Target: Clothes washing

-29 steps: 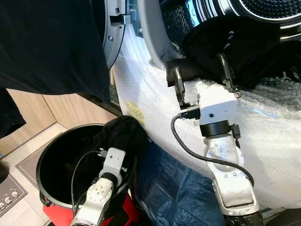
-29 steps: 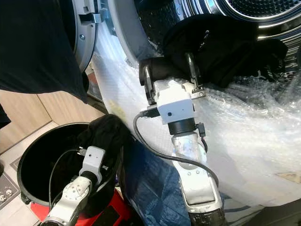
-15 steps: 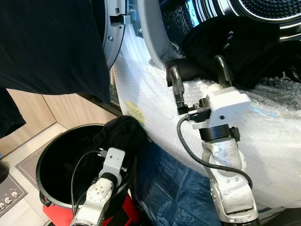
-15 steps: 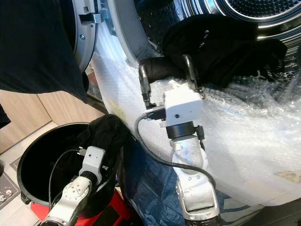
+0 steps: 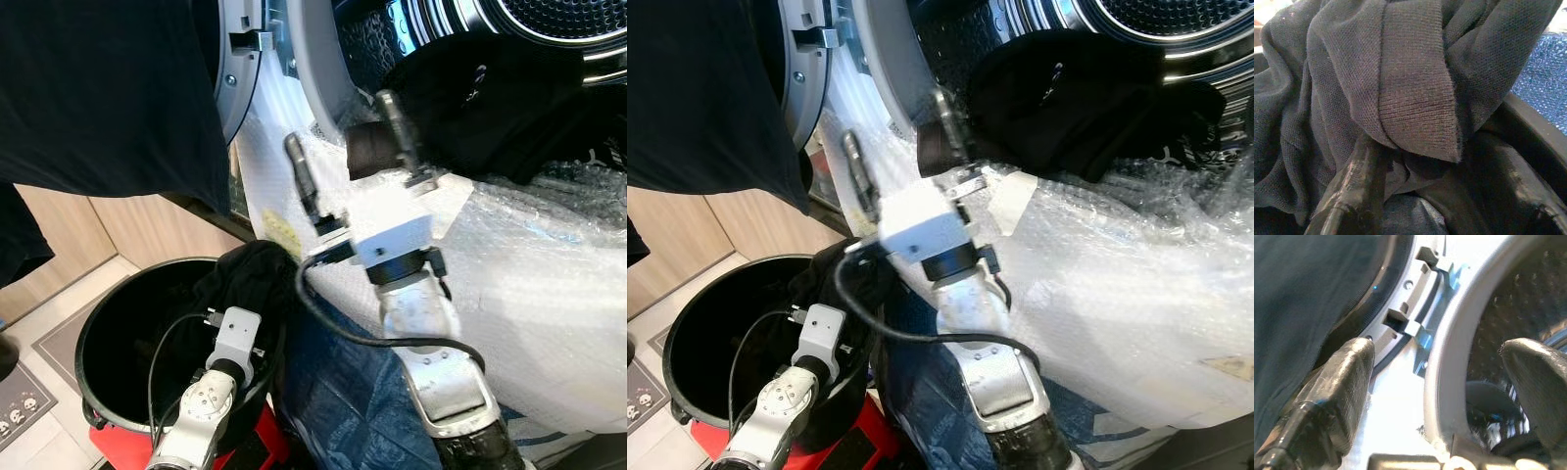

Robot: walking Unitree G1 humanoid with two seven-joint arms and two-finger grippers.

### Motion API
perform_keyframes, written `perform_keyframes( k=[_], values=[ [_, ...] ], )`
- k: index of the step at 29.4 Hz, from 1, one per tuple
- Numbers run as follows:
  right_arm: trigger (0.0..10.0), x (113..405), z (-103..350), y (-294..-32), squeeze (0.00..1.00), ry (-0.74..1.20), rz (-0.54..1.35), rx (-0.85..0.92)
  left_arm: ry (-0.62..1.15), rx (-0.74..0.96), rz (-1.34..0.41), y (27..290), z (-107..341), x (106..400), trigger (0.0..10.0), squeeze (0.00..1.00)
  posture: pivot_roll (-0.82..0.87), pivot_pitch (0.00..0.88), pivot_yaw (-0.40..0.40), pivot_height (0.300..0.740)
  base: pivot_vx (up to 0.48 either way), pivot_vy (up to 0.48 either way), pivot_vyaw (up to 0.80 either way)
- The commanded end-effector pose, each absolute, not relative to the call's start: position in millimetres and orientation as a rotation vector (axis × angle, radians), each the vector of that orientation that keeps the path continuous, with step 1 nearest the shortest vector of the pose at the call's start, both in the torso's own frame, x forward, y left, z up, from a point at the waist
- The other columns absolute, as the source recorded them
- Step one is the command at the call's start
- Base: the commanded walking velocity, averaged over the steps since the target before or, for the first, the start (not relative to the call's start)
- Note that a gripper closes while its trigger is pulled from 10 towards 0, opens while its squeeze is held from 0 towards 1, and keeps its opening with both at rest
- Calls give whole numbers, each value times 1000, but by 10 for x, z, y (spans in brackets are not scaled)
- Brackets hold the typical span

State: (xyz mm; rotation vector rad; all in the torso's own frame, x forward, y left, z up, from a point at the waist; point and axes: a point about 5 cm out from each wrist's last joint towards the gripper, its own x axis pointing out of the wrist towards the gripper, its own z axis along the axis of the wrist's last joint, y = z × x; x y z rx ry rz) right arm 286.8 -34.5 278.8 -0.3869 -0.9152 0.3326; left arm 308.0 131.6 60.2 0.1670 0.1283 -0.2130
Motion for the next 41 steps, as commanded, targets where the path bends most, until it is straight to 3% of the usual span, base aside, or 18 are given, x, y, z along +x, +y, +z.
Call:
perform_keyframes(
  k=[1,13,26,41],
  values=[
    [10000,2860,2813,-293,0,-950,341,-423,139,174,-233,1280,585,3071,10000,0,53,107,-21,740,0,0,0],
    [10000,3030,2830,-230,0,-955,242,-578,138,171,-222,1298,595,3076,10000,0,56,124,-23,740,0,0,0],
    [10000,3105,2753,-254,0,-894,225,-604,141,166,-223,1283,586,3066,10000,0,53,127,-27,740,0,0,0],
    [10000,3246,2604,-529,0,-738,81,-611,143,165,-226,1277,569,3043,10000,0,59,109,-30,740,0,0,0]
  ],
)
